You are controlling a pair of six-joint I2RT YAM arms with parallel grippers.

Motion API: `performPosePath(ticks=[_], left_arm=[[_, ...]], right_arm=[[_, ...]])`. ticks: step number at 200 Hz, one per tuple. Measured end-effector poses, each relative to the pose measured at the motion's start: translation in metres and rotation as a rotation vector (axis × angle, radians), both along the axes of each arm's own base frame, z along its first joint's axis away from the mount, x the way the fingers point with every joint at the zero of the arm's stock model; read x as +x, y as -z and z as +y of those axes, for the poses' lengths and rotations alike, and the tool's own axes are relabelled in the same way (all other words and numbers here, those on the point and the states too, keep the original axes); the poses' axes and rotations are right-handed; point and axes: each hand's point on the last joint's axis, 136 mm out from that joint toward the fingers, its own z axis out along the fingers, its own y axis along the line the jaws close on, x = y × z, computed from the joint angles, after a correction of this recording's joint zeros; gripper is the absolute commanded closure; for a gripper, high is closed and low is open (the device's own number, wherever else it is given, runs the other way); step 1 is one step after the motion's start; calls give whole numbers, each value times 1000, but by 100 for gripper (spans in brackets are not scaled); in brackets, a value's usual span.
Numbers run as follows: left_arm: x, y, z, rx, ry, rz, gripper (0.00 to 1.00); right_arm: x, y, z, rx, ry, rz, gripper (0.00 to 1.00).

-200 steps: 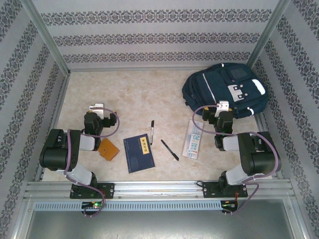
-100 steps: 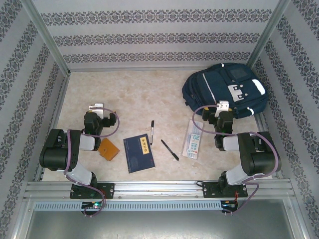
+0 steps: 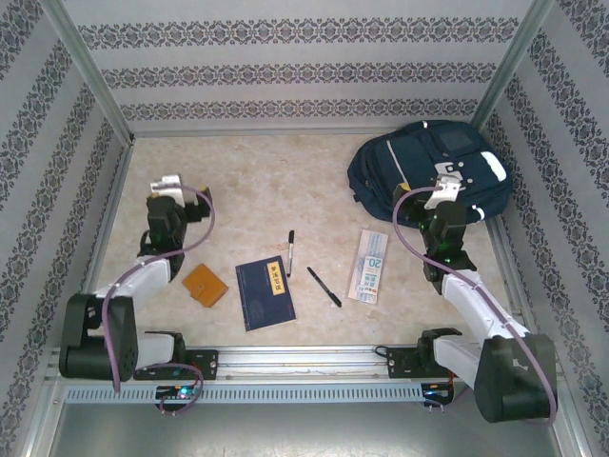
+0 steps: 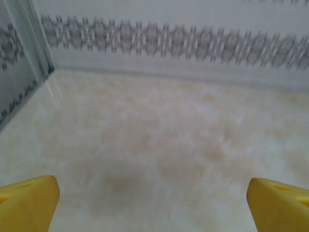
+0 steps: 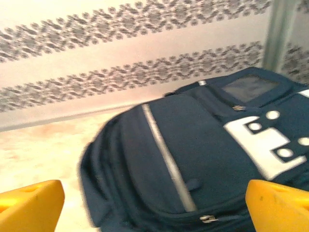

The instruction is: Pack books, pencil case, and school supplies into a backpack

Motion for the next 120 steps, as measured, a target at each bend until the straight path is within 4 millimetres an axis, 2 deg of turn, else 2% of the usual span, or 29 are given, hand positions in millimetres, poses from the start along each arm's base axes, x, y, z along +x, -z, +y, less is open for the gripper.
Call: performPosePath(ticks=[9,20,37,57,86,102,120], left_arm=[[4,-23,-4,-59,10,-22,1],[5,-46,-13,-148,40,-35,1],[1,-59,-37,-277,166,-8,1],[-9,-41,-66,-397,293,131,1],[-37,-2,-94,-461,373,347,1],[-53,10,-100,-463,384,422,1],[-70,18,-101,-456,378,485,1]], right_arm=[[-1,3,12,11,-37,38,13],[1,16,25,19,-84,134,15],[10,38,38,24,-137,306,21],[26,50,51,36,-188,460,24],[61,49,62,52,-220,562,32],[85,48,71,66,-246,586,40],[116,53,82,88,-280,606,42]])
